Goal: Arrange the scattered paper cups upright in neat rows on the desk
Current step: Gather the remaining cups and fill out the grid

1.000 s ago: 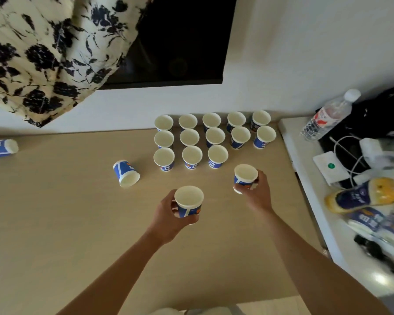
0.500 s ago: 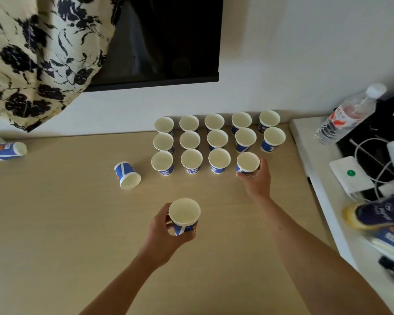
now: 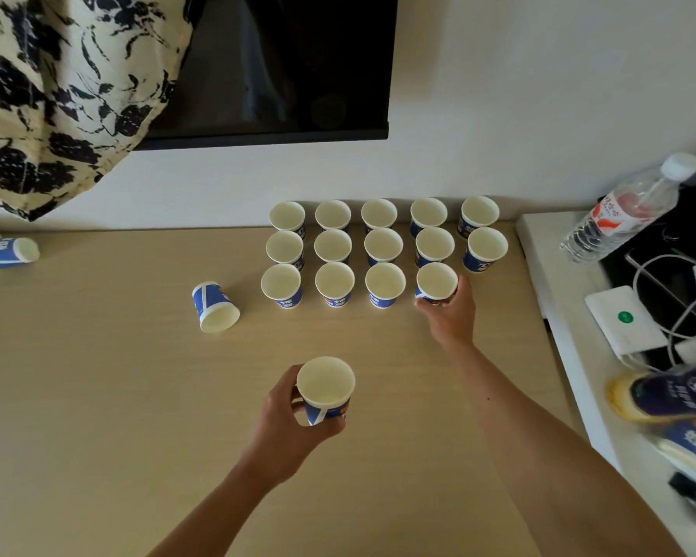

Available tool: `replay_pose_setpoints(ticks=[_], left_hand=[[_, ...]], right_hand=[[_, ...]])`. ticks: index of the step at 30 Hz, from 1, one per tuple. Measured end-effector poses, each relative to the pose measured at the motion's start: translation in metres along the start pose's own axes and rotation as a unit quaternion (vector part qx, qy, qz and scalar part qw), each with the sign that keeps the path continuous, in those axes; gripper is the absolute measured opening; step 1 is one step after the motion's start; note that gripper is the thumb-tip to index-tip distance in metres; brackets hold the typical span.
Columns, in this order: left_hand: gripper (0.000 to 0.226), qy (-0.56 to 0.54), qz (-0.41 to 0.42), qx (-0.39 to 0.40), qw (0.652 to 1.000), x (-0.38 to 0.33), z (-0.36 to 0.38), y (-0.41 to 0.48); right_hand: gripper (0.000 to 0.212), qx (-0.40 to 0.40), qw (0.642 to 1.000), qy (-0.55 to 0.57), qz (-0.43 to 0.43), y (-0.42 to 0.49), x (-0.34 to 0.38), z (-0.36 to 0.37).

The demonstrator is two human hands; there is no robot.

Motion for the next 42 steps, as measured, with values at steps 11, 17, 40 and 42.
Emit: replay_pose_setpoints(ticks=[11,17,40,42], left_hand=[[0.065,0.025,-0.005,-0.008,1.0,-0.001,-0.007,0.003],[0.067,0.034,-0.001,-0.015,0.999,-0.015,0.004,0.013],[0.064,0.133,0.034,0.041,0.99,-0.024,0.032,0.037],[0.06,0.138,0.024,0.034,0.99,-0.018,0.026,0.035]], right_hand=[[0.082,-0.008,1.0,0.006,0.019,-0.006,-0.016,-0.012],[0.051,0.132,0.984,0.107,0.05,-0.091,0.003,-0.006],[0.056,-0.071,0.991,0.088,0.075,-0.024,-0.008,-0.088],[0.057,-0.07,0.992,0.085,0.07,-0.008,-0.014,-0.085]])
Point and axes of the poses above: each hand's wrist, its own y-axis towards the middle knuckle, its own z-axis out of the palm, x = y × z, the point moved 5 cm from there along y, towards the middle knuckle, and after that the axes turned 1 degree about z, right-handed, at the moved point
